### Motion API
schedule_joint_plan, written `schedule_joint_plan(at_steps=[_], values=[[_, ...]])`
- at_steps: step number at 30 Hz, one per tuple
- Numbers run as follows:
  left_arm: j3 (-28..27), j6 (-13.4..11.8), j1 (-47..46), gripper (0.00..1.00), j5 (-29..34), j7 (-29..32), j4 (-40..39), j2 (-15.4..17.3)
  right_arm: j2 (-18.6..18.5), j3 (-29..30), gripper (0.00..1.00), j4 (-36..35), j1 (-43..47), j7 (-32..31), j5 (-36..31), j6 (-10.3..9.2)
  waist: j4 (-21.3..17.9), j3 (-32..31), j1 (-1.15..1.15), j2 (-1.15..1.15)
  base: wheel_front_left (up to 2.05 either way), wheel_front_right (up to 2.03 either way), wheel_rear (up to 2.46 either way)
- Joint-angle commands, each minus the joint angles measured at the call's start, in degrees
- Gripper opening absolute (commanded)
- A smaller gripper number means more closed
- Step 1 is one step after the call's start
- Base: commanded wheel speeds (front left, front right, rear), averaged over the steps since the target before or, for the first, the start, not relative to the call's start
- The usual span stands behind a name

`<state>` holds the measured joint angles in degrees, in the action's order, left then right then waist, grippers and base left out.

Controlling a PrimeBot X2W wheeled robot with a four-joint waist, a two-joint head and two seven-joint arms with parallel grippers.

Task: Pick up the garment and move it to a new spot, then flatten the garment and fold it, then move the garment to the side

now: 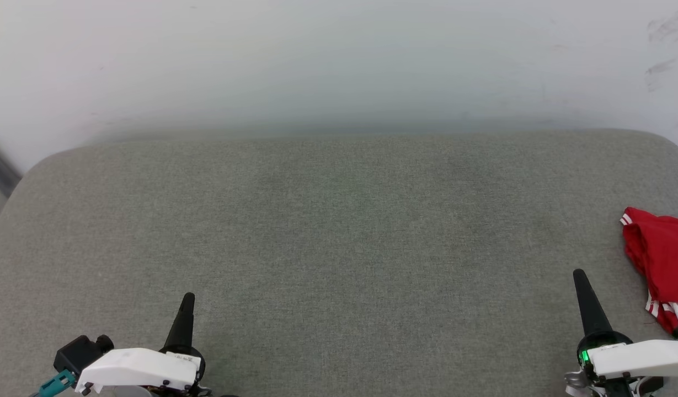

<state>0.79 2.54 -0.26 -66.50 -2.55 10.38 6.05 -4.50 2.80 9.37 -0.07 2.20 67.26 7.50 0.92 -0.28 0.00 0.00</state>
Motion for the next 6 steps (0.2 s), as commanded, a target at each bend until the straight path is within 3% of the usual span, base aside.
schedule_joint_plan(at_steps=[1,6], values=[[-0.5,0.46,-1.12,0.0,-1.44,0.34,-0.21,-0.09,-0.42,0.1,0.0,-0.16,-1.69,-0.26,1.46,-0.01,-0.02,0.01,0.0,0.0,0.0,0.0,0.0],[-0.93,0.97,-1.82,0.0,-4.43,1.08,0.19,-0.2,-0.4,0.26,0.0,0.4,-2.04,-1.05,4.36,-0.01,-0.1,0.05,0.0,0.0,0.0,0.0,0.0]])
